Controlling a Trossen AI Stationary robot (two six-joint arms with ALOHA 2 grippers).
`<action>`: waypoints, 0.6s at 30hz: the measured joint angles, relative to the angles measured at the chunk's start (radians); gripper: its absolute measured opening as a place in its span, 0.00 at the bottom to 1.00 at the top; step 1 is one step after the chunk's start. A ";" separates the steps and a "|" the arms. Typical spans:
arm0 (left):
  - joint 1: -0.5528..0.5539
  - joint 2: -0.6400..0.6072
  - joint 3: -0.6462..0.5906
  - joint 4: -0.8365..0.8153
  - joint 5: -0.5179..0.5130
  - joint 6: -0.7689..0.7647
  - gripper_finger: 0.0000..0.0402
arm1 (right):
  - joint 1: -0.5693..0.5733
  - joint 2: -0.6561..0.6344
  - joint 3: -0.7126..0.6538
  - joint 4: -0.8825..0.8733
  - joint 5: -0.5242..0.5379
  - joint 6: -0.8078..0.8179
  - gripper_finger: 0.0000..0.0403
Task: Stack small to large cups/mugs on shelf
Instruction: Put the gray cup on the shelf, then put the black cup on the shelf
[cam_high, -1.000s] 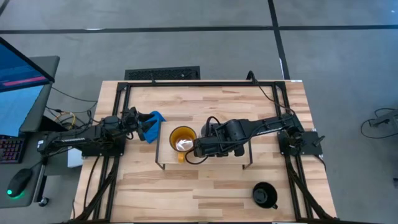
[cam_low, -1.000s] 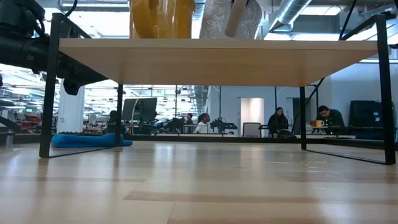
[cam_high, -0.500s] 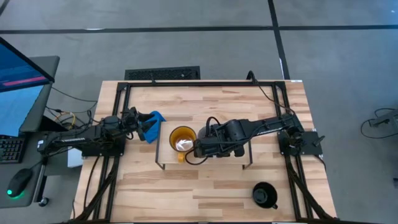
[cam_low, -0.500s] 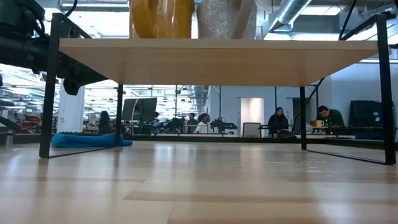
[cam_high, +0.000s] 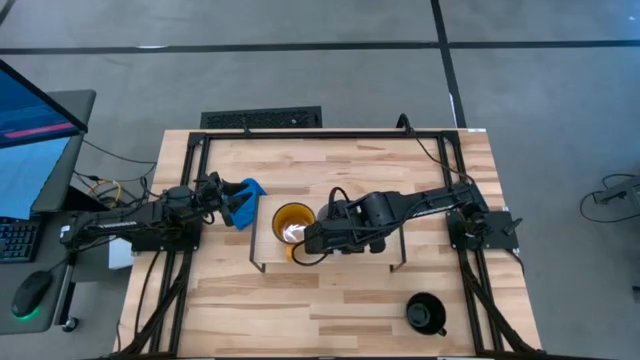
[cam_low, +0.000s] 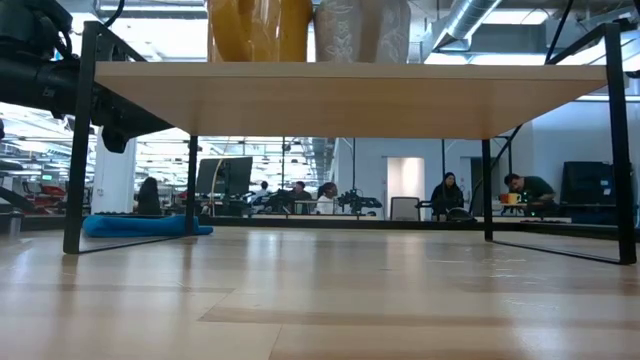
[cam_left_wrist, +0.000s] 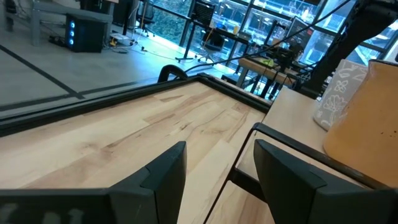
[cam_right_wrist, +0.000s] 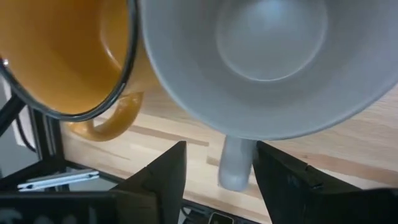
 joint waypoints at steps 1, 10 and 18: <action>0.000 0.000 0.000 0.000 0.000 0.000 0.45 | 0.000 0.000 0.000 0.000 0.000 -0.002 0.50; 0.000 0.000 0.000 -0.004 0.029 0.000 0.45 | 0.000 0.000 0.000 -0.044 0.004 0.005 0.51; 0.000 0.000 0.000 -0.005 0.035 0.004 0.45 | 0.000 0.000 0.000 -0.045 0.004 0.005 0.51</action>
